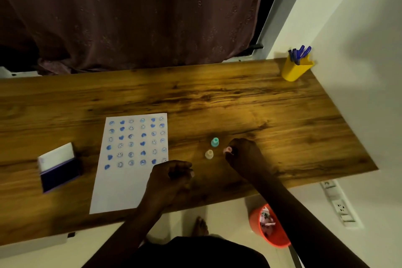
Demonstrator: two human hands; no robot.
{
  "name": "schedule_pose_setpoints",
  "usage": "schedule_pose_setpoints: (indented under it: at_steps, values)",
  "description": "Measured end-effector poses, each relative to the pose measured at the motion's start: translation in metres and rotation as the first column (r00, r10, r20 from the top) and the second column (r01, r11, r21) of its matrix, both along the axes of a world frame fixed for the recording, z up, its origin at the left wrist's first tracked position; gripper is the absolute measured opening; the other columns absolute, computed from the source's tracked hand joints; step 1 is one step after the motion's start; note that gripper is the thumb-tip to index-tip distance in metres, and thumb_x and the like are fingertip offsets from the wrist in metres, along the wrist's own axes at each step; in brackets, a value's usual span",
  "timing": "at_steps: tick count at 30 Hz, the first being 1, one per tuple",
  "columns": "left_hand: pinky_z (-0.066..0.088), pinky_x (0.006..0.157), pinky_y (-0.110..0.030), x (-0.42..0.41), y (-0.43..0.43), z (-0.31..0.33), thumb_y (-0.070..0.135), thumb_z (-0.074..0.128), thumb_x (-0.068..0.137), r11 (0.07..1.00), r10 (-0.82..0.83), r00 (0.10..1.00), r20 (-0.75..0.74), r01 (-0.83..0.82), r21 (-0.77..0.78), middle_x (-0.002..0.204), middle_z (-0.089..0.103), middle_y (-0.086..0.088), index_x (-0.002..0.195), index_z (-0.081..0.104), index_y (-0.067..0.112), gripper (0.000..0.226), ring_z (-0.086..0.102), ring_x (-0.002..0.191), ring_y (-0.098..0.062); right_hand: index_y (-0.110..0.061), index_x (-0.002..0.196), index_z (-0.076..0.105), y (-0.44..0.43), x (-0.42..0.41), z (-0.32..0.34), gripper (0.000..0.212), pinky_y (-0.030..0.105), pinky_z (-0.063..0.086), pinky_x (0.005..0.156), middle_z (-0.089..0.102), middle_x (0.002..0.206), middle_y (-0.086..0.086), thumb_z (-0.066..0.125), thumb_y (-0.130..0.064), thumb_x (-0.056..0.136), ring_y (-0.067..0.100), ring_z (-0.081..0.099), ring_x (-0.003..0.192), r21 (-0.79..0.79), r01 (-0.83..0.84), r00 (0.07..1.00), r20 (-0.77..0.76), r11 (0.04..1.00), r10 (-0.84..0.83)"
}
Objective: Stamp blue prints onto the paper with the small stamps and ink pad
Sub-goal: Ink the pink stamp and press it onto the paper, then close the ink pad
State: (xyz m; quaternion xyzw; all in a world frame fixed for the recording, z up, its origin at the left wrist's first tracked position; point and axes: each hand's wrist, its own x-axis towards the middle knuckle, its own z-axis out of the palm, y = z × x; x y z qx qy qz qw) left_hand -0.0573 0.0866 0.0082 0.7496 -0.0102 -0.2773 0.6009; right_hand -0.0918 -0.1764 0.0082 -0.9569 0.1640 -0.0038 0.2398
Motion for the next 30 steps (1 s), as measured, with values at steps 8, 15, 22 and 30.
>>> schedule_pose_setpoints:
  at_steps: [8, 15, 22, 30]
  values:
    - [0.056, 0.101, -0.059, 0.000, -0.003, 0.004, 0.035, 0.087, 0.070, 1.000, 0.009, 1.000, 0.002, -0.009, 0.004, 0.105, 0.082, 0.000, 0.099, 0.082, 0.036, 0.030, 0.075, 0.108, -0.025, -0.015, 0.100, 0.074, 0.003, 0.003, -0.003, 0.020, 0.037, 0.053, 0.085, 0.074, 0.103, 0.008, 0.064, -0.029, 0.091, 0.028, 0.068, 0.099, 0.001, -0.029, 0.993, -0.111, 1.000, 0.029]
    - [0.056, 0.102, -0.057, 0.001, -0.001, 0.005, 0.037, 0.087, 0.071, 1.000, -0.003, 1.000, 0.017, 0.003, 0.012, 0.107, 0.082, 0.005, 0.099, 0.081, 0.040, 0.029, 0.075, 0.109, -0.020, -0.013, 0.102, 0.073, 0.006, -0.001, 0.002, 0.020, 0.038, 0.053, 0.086, 0.074, 0.105, 0.008, 0.065, -0.027, 0.091, 0.029, 0.068, 0.101, 0.034, -0.007, 0.991, -0.130, 0.999, 0.011]
    - [0.059, 0.099, -0.054, 0.007, 0.012, 0.011, 0.030, 0.087, 0.072, 0.999, 0.040, 0.998, 0.049, -0.040, -0.003, 0.096, 0.084, 0.007, 0.094, 0.083, 0.040, 0.024, 0.078, 0.097, -0.013, -0.012, 0.133, 0.062, 0.016, -0.008, 0.024, 0.050, 0.035, 0.054, 0.092, 0.070, 0.119, 0.011, 0.074, -0.023, 0.086, 0.029, 0.067, 0.109, 0.011, 0.042, 0.996, -0.075, 0.999, -0.041]
    - [0.063, 0.092, -0.054, 0.028, 0.072, 0.022, 0.025, 0.091, 0.070, 0.969, 0.246, 0.965, 0.093, -0.244, -0.027, 0.095, 0.084, 0.002, 0.089, 0.082, 0.037, 0.024, 0.079, 0.097, -0.021, -0.016, 0.124, 0.070, 0.082, 0.032, 0.075, 0.040, 0.030, 0.059, 0.079, 0.069, 0.109, 0.004, 0.068, -0.013, 0.085, 0.018, 0.069, 0.085, 0.042, -0.090, 0.989, 0.119, 0.995, 0.084]
